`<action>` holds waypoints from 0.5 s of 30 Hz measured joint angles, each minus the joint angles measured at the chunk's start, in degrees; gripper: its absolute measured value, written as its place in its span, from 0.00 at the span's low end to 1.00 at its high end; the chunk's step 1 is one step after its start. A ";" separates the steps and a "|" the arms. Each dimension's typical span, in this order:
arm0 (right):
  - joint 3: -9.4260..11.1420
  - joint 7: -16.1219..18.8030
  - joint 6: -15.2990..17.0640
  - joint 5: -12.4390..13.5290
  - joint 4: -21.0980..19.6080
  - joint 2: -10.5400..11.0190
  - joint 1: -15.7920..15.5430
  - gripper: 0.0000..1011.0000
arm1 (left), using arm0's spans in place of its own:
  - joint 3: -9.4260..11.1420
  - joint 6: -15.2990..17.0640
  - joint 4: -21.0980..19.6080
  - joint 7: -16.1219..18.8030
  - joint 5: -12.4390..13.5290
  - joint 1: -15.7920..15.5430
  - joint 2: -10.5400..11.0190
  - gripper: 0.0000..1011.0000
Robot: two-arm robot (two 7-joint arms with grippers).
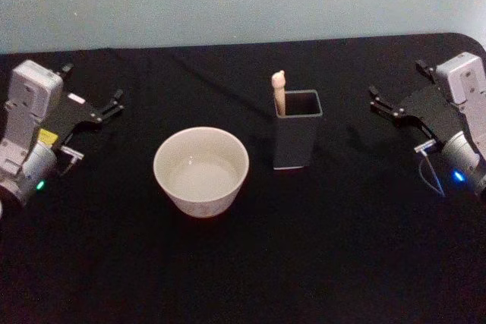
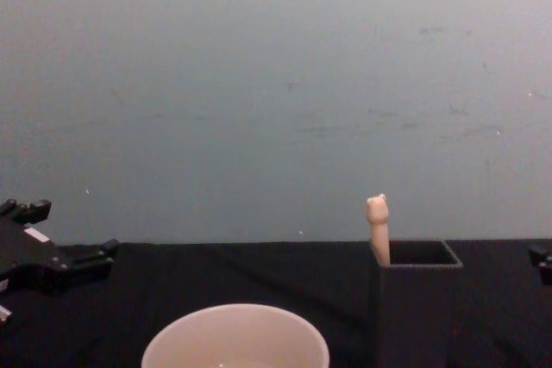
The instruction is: Pick up the stirring spoon with one hand, stir inside the cup, then place it back in its original position.
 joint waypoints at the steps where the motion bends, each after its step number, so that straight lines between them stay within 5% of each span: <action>1: 0.00 0.00 0.00 0.00 0.00 0.00 0.00 0.99 | 0.00 0.00 0.00 0.00 0.01 0.00 0.00 0.99; 15: 0.00 0.00 0.00 0.00 0.00 0.00 0.00 0.99 | 0.00 0.00 0.00 0.00 0.00 0.00 0.00 0.99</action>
